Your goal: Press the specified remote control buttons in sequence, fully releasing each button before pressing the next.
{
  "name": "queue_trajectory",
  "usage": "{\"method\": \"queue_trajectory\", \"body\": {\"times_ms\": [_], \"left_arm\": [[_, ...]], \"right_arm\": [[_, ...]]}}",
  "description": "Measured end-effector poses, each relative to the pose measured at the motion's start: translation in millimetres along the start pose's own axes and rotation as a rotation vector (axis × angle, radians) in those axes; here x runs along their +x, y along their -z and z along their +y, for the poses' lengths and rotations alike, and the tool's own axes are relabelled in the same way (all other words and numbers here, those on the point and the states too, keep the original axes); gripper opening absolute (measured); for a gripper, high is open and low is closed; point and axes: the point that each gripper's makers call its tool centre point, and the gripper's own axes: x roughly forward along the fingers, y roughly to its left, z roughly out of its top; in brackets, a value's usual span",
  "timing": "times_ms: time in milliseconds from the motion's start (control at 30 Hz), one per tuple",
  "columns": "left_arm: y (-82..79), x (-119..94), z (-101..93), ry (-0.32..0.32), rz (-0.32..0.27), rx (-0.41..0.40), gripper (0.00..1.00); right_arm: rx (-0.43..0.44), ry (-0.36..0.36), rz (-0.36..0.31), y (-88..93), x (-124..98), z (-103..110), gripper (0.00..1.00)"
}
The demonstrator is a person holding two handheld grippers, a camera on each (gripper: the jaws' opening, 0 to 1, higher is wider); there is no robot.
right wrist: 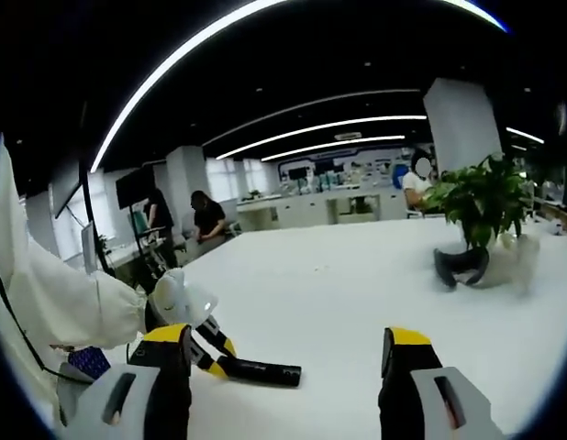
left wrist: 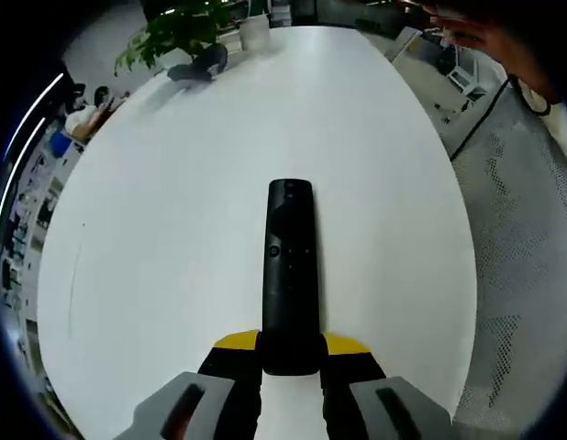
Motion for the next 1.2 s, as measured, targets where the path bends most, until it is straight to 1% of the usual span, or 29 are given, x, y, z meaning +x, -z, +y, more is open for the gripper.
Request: {"method": "queue_trajectory", "body": {"times_ms": [167, 333, 600, 800, 833, 1100, 1200], "left_arm": [[0.3, 4, 17.7, -0.001, 0.020, 0.022, 0.21], [-0.4, 6, 32.0, -0.004, 0.024, 0.017, 0.21], [-0.3, 9, 45.4, -0.008, 0.041, 0.027, 0.21], [-1.2, 11, 65.0, -0.009, 0.046, 0.018, 0.21], [-1.7, 12, 70.6, -0.020, 0.052, 0.027, 0.21], [-4.7, 13, 99.6, -0.031, 0.076, 0.040, 0.22], [-8.7, 12, 110.1, -0.026, 0.062, 0.013, 0.22]], "right_arm": [[0.014, 0.000, 0.024, 6.1, 2, -2, 0.85], [0.015, -0.006, 0.031, 6.9, 3, -1, 0.85], [0.000, -0.017, 0.051, 11.0, 5, 3, 0.85], [-0.005, -0.014, 0.069, 17.9, 6, 2, 0.84], [-0.001, -0.013, 0.070, 18.5, 6, 1, 0.84], [0.010, 0.002, 0.081, 20.4, 8, -6, 0.84], [0.005, 0.006, 0.085, 21.3, 8, -8, 0.83]]}}
